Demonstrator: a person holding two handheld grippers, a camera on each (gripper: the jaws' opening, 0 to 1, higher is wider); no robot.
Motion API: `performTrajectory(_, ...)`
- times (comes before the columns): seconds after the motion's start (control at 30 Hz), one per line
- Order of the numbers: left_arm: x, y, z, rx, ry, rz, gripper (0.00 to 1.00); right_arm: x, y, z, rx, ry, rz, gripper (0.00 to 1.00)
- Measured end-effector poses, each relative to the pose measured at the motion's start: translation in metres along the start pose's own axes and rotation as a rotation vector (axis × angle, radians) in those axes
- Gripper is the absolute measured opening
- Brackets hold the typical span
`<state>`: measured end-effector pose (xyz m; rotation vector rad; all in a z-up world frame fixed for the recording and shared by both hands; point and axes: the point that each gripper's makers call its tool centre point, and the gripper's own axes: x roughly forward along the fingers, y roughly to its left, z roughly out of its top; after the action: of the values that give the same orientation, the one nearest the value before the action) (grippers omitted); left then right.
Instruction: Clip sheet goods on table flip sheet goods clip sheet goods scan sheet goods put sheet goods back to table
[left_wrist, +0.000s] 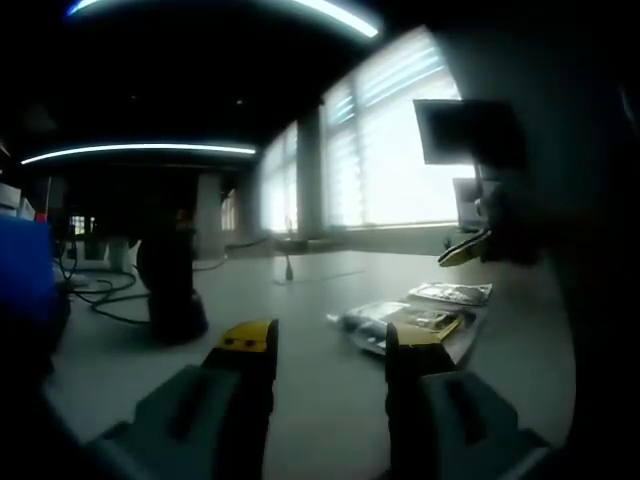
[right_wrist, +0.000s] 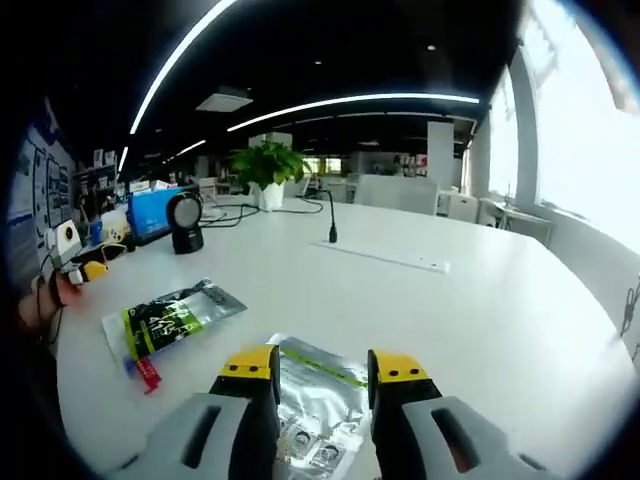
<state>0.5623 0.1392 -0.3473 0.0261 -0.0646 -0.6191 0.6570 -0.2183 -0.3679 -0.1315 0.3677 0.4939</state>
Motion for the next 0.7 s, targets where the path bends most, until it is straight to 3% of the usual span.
performTrajectory(0.17, 0.0, 0.0, 0.0, -0.002, -0.002, 0.001, 0.36, 0.008, -0.015, -0.007, -0.023, 0.035, 0.016, 0.3)
performTrajectory(0.3, 0.001, -0.003, -0.001, 0.012, 0.007, -0.01, 0.36, 0.011, -0.019, -0.023, -0.118, 0.105, 0.012, 0.3)
performTrajectory(0.5, 0.001, -0.001, -0.001, 0.009, 0.004, -0.007, 0.36, 0.024, -0.027, -0.028, -0.072, 0.119, 0.01, 0.27)
performTrajectory(0.7, 0.001, -0.001, -0.002, 0.009, 0.007, -0.01, 0.36, 0.029, -0.026, -0.03, -0.1, 0.167, 0.014, 0.27)
